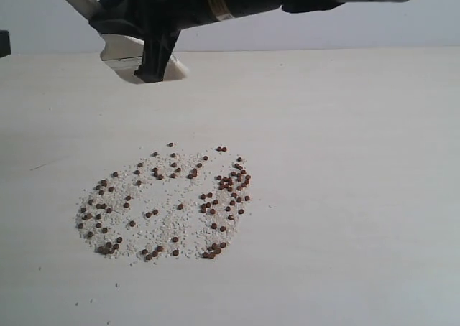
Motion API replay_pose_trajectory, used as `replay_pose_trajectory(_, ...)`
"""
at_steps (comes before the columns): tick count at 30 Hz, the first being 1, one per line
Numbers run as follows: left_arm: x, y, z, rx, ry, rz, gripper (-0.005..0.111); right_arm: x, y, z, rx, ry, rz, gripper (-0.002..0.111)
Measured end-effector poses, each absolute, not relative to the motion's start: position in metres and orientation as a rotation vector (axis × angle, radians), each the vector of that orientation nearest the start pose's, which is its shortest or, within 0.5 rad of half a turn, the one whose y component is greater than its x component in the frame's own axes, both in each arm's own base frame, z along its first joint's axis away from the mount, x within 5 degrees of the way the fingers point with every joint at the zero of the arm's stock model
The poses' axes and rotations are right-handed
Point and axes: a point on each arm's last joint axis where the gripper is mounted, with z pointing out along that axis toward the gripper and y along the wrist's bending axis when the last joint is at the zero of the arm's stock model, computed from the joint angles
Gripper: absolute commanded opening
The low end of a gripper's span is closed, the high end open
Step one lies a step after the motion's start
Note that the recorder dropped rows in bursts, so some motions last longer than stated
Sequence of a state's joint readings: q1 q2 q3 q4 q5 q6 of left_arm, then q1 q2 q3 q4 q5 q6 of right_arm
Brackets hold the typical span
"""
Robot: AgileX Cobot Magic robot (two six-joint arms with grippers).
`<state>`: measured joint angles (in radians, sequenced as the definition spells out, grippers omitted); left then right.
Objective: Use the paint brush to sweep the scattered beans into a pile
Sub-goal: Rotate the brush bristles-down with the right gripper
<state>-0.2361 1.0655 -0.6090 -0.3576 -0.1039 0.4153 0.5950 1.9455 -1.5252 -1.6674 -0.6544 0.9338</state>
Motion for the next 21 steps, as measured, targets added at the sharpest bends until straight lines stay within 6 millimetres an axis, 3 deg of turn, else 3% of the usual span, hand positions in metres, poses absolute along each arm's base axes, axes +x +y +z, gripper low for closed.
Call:
replay_pose_trajectory(5, 0.178, -0.029, 0.272, 0.056, 1.645, -0.085, 0.000, 0.331, 0.290, 0.299, -1.456, 1.292, 0.594, 0.000)
replay_pose_trajectory(11, 0.126, -0.013, 0.250, -0.037, 1.424, -0.121, 0.000, 0.327, 0.288, 0.302, -1.422, 1.347, 0.638, 0.000)
replay_pose_trajectory(21, 0.070, -0.004, 0.253, 0.037, 1.221, -0.099, 0.000, 0.327, 0.288, 0.302, -1.399, 1.379, 0.663, 0.000)
